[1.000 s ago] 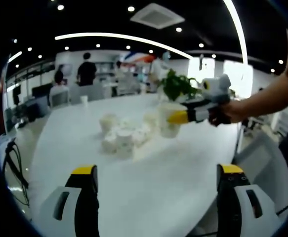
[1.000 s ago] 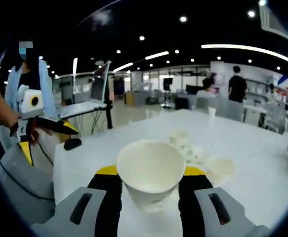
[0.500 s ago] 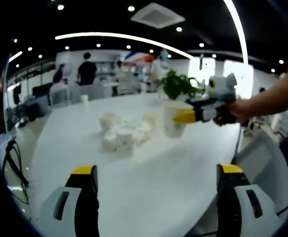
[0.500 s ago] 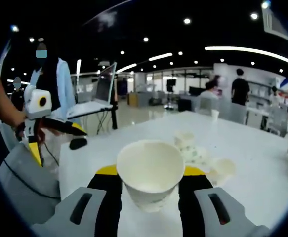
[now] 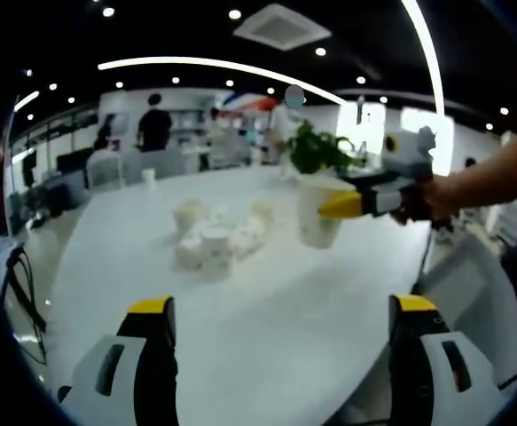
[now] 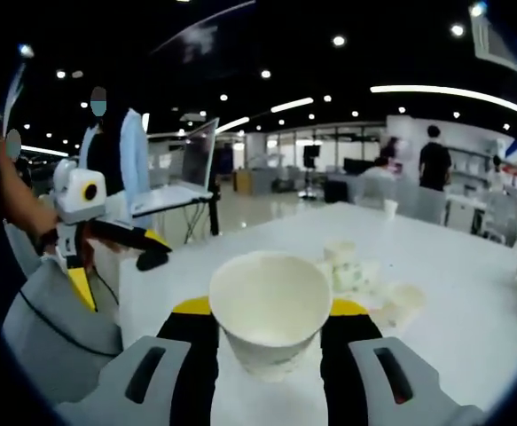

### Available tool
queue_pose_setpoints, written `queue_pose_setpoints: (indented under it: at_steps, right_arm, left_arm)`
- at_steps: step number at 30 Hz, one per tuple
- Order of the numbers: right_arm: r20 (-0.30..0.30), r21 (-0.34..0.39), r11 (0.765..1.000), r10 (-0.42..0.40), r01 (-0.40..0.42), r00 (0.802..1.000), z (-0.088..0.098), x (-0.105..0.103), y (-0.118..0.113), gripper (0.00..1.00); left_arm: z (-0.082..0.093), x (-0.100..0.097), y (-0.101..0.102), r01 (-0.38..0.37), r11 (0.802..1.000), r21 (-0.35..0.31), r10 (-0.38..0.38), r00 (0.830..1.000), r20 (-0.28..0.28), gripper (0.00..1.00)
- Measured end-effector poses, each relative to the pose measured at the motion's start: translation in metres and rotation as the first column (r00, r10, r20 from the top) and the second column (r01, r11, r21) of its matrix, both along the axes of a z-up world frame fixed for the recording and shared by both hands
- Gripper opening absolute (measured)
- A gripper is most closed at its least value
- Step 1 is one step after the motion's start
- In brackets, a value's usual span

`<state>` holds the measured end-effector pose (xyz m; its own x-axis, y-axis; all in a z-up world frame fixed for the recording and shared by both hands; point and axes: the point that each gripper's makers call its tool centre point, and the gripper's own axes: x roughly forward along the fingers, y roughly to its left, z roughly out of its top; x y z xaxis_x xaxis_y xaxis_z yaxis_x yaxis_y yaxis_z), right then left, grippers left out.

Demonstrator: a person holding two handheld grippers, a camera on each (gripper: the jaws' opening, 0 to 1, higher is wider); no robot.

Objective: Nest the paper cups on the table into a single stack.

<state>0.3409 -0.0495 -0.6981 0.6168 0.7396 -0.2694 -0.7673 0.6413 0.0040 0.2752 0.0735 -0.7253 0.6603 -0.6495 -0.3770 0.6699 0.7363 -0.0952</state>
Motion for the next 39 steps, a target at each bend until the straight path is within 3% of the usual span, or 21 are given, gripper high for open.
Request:
queue_pose_setpoints:
  at_steps: [13,18,21,24,26,29,39]
  right_arm:
    - [0.011,0.002,0.999,0.038,-0.038,0.999,0.009,-0.023,0.002,0.42]
    - [0.014,0.007,0.999,0.048,-0.048,0.999,0.011,-0.032,0.002,0.42]
    - [0.012,0.012,0.999,0.049,-0.049,0.999,0.012,-0.036,0.002,0.42]
    - [0.013,0.010,0.999,0.054,-0.054,0.998,0.012,-0.038,0.002,0.42]
    - [0.012,0.010,0.998,0.056,-0.056,0.998,0.011,-0.040,0.003,0.42]
    - [0.011,0.012,0.998,0.054,-0.054,0.998,0.011,-0.042,0.003,0.42]
    - [0.020,0.011,0.998,0.060,-0.061,0.998,0.012,-0.052,0.006,0.42]
  left_arm:
    - [-0.011,-0.004,-0.010,0.005,1.000,0.015,-0.005,1.000,-0.023,0.98]
    - [-0.001,0.000,-0.012,0.003,1.000,0.007,-0.003,1.000,0.015,0.98]
    - [-0.005,-0.002,-0.015,-0.007,1.000,-0.001,0.007,1.000,0.020,0.98]
    - [-0.025,-0.012,-0.021,0.035,0.997,0.066,-0.033,0.999,-0.030,0.98]
    - [-0.023,-0.013,-0.027,0.044,0.997,0.059,-0.043,0.999,-0.024,0.98]
    - [-0.028,-0.019,-0.035,0.109,0.987,0.114,-0.109,0.994,-0.009,0.98]
    - [-0.028,-0.014,-0.022,0.049,0.994,0.099,-0.047,0.999,-0.020,0.98]
